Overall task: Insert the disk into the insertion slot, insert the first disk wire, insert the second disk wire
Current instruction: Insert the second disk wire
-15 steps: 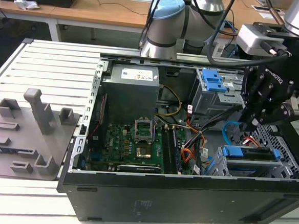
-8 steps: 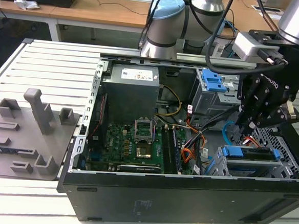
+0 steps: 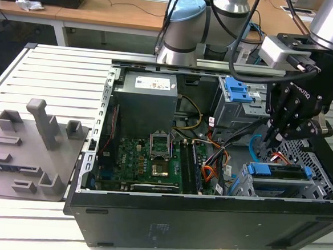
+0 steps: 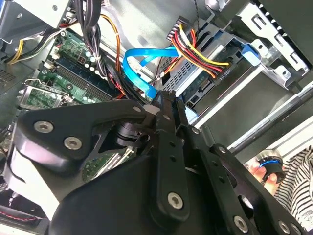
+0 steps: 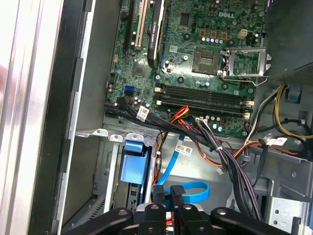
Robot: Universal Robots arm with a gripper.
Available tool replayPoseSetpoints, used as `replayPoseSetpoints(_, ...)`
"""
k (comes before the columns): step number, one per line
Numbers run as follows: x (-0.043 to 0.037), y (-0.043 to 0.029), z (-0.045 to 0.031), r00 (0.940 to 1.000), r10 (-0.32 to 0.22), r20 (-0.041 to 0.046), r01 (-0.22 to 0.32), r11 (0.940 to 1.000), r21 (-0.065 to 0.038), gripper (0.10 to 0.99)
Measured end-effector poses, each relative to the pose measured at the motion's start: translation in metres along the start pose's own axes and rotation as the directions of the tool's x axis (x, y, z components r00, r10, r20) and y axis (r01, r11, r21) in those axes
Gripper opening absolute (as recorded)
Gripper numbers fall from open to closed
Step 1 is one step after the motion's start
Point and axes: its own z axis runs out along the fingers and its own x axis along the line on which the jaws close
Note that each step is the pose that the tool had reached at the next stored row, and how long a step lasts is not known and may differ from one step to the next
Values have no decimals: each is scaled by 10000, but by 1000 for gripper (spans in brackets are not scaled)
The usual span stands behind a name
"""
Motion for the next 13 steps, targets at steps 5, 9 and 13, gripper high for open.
replayPoseSetpoints(5,45,7,3,10000,1,-6,-1,10000,-1,165)
replayPoseSetpoints(9,144,21,10,10000,1,-5,-1,10000,0,165)
replayPoseSetpoints(13,228,32,15,10000,0,-7,0,10000,-1,165)
